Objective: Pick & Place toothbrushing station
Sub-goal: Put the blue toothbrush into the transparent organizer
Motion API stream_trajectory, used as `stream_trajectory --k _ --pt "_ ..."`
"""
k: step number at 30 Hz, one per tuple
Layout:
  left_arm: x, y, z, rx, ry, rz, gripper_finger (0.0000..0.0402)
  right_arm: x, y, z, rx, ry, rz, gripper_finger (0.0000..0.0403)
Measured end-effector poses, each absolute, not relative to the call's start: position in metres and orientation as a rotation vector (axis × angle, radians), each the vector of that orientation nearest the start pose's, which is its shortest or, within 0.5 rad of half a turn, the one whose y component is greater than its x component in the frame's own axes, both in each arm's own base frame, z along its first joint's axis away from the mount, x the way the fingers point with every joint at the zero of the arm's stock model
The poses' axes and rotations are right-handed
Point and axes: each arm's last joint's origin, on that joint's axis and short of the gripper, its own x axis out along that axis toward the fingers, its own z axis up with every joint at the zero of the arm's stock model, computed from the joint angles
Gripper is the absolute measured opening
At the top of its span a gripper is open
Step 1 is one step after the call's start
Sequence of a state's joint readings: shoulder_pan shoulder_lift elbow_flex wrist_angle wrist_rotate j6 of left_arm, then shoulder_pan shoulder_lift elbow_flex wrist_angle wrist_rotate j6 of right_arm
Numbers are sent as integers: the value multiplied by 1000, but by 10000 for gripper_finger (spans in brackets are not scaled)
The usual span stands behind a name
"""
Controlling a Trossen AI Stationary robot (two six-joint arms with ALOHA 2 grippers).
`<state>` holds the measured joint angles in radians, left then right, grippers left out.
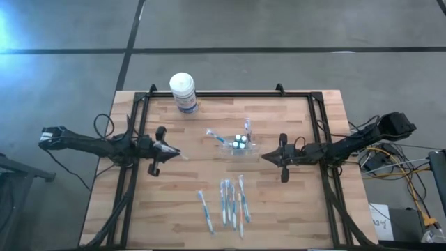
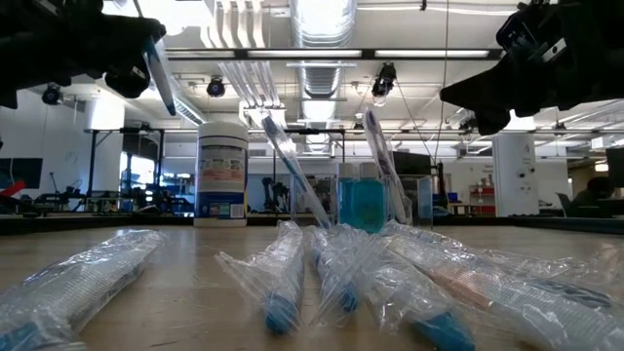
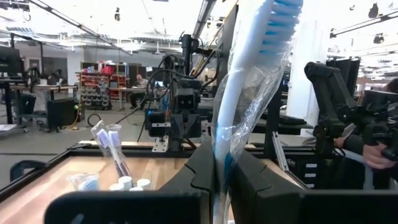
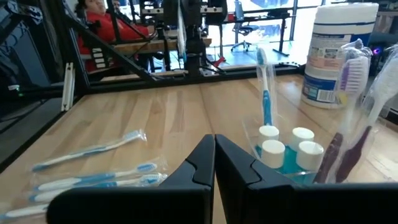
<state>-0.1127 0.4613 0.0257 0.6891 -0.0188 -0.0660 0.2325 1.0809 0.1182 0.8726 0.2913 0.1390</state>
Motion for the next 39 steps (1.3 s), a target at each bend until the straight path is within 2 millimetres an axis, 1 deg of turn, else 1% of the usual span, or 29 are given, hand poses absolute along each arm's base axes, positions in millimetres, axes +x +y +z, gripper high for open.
stream_trajectory --k 5,9,14,17,20,23,26,30,33,36,39 --pt "126 -11 199 -129 -286 -31 23 178 33 162 116 77 -79 8" --pt "133 -8 211 -101 -307 4 23 178 32 164 109 69 -126 8" --pt "152 -6 231 -67 -291 24 23 181 31 168 110 52 -169 8" --pt "167 -6 237 -29 -271 27 23 181 31 168 110 51 -168 8" --pt "179 -6 243 28 -312 42 23 181 31 169 98 48 -168 8" --pt "192 -1 240 28 -310 69 23 181 31 169 95 45 -167 8" --pt "209 5 236 -3 -277 43 23 181 31 169 93 46 -167 8" --pt "231 10 223 -30 -218 4 23 181 31 169 83 46 -167 8" --pt "245 12 216 -40 -231 8 23 181 31 169 83 46 -167 8" --pt "259 15 207 -53 -242 60 23 181 31 169 83 46 -167 8" --pt "272 18 194 -69 -221 168 23 181 31 169 83 46 -167 8"
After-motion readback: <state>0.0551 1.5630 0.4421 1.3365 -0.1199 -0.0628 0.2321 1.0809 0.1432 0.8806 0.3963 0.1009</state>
